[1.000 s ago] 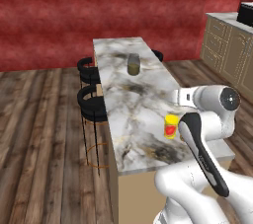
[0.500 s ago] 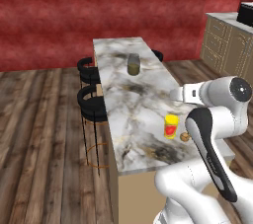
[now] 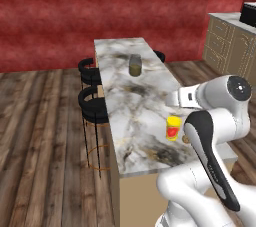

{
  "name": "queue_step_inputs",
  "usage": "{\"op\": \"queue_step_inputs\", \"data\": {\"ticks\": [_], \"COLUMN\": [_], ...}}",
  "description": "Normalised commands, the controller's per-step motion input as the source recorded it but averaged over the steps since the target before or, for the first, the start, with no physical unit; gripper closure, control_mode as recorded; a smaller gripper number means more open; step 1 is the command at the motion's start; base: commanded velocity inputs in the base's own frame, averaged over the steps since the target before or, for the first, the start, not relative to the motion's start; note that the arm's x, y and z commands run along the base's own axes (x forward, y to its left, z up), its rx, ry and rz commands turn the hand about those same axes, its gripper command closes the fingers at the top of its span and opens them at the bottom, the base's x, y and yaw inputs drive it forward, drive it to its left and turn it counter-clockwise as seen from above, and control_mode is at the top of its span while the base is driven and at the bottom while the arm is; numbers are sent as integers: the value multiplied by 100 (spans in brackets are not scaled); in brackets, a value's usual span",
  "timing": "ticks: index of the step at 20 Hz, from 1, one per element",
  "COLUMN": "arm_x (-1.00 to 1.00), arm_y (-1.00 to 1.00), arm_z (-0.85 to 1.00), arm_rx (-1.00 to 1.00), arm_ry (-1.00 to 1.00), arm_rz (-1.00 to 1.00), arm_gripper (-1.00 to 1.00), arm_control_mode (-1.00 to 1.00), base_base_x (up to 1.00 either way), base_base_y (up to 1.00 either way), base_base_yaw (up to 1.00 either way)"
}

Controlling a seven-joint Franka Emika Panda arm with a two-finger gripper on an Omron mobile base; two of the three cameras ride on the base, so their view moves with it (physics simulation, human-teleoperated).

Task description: Open the cabinet directly in front. Then move the beer and the cup to the dining counter with the jar on it.

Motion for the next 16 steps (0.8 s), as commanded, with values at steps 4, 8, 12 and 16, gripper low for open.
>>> {"op": "queue_step_inputs", "data": {"ticks": [4, 8, 12, 16], "arm_x": [-3, 0, 0, 0], "arm_y": [29, 12, 0, 0], "arm_z": [-22, -13, 0, 0], "arm_rx": [-2, -1, 0, 0], "arm_ry": [4, 2, 0, 0], "arm_rz": [6, 6, 2, 0], "arm_gripper": [-100, -100, -100, -100], "arm_control_mode": [-100, -100, -100, -100], "base_base_x": [0, 0, 0, 0], "base_base_y": [0, 0, 0, 0], "base_base_yaw": [0, 0, 0, 0]}}
